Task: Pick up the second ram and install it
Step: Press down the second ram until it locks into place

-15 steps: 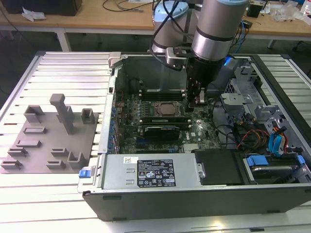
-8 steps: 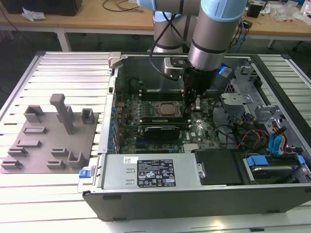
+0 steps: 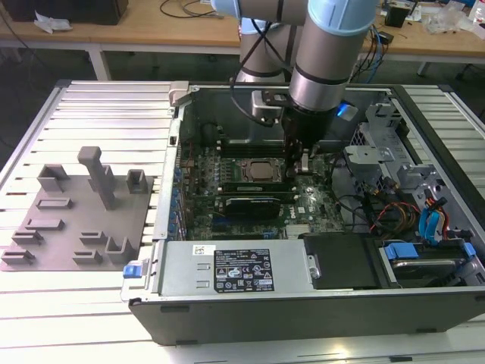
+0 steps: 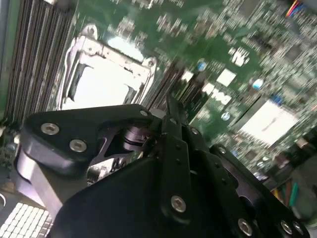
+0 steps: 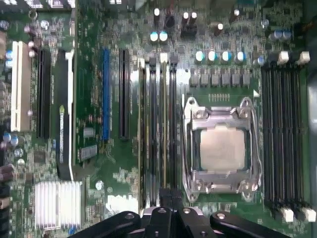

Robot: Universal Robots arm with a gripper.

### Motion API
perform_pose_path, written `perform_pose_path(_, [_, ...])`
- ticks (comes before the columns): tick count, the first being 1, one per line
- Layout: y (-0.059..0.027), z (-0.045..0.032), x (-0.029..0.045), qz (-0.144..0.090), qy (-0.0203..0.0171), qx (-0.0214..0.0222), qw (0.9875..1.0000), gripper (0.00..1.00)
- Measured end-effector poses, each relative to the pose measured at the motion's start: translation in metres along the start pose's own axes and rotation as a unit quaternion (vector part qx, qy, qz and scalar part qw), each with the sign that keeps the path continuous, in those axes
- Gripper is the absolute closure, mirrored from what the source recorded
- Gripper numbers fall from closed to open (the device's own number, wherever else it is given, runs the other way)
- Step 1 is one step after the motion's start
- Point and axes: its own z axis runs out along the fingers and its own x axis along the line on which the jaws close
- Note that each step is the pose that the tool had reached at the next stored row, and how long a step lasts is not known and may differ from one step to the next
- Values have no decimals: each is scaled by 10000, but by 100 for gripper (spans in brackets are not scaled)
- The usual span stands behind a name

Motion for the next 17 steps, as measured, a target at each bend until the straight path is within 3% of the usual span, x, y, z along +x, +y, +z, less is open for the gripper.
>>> perform_pose_path(2, [176,8,3,-1,0,17,10000,92])
perform_pose_path(4, [295,14,3,0,0,29,10000,92])
perform_pose_path(5, [420,20,6,0,0,40,10000,92])
perform_pose_path(10, [843,44,12,1,0,83,10000,92])
perform_pose_path(17, [890,108,13,1,0,83,10000,92])
